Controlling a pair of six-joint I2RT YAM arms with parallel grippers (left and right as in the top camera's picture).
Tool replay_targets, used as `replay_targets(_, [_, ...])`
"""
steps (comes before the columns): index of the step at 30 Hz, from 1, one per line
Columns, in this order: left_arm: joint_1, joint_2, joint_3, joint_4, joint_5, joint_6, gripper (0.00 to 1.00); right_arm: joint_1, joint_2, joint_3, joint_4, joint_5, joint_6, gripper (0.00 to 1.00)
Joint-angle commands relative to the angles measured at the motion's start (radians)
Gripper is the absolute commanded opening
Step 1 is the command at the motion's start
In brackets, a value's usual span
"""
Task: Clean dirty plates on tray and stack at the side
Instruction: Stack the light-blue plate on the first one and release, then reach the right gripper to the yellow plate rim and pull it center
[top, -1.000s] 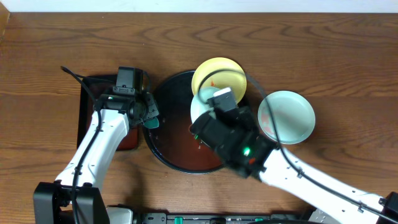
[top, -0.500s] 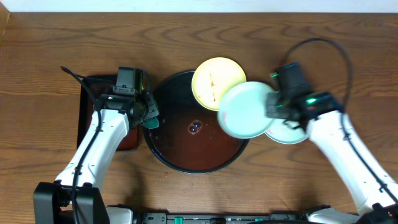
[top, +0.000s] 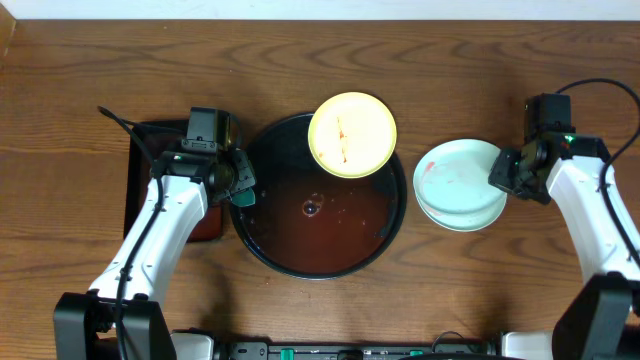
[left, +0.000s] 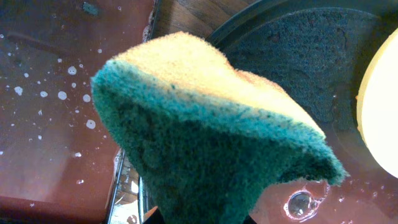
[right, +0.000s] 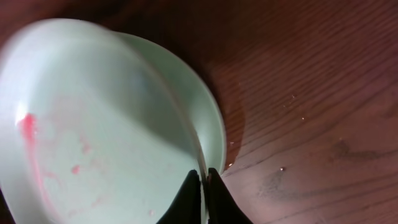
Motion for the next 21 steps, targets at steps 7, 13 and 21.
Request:
replay_targets(7, [0.003, 0.008, -0.008, 0.005, -0.017, 0.016, 0.08, 0.011, 0.021, 0.028, -0.012, -0.09, -0.114, 0.4])
replay_targets(13, [0.003, 0.008, -0.008, 0.006, -0.017, 0.017, 0.08, 0.018, 0.018, 0.098, 0.084, -0.444, -0.16, 0.49])
replay_targets(21, [0.003, 0.008, -0.008, 0.011, -0.017, 0.016, 0.08, 0.151, 0.086, 0.098, 0.333, -0.51, -0.159, 0.54])
